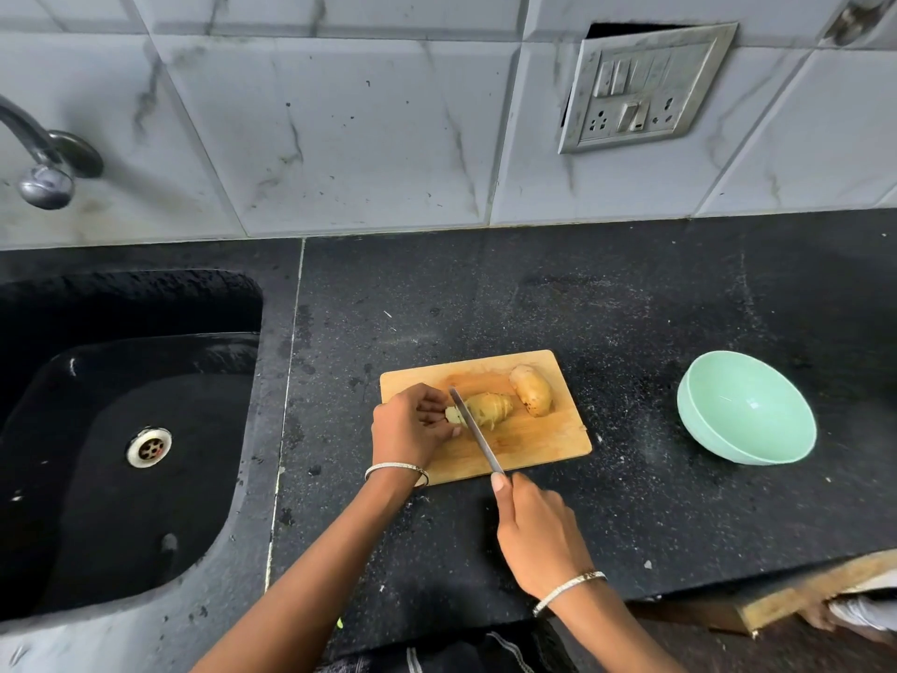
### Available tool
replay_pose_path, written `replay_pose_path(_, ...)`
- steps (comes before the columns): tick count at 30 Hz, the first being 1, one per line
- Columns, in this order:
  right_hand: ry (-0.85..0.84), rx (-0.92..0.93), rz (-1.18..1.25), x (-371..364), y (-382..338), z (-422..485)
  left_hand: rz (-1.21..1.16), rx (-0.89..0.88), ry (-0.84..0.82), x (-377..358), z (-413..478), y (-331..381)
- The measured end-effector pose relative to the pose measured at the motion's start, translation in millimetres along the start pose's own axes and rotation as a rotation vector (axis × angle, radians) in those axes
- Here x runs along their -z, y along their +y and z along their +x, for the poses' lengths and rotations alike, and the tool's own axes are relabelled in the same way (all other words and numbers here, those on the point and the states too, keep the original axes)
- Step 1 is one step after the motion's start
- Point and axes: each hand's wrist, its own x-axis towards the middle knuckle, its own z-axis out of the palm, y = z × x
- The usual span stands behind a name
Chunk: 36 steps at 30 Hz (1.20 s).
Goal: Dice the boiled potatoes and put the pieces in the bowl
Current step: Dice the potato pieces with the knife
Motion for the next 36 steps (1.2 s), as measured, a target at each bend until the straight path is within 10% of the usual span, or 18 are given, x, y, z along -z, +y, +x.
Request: replay_pose_path(36, -0.095, -0.123, -0.067, -13, -32, 16, 0.029, 0.003, 0.046, -2, 3, -2)
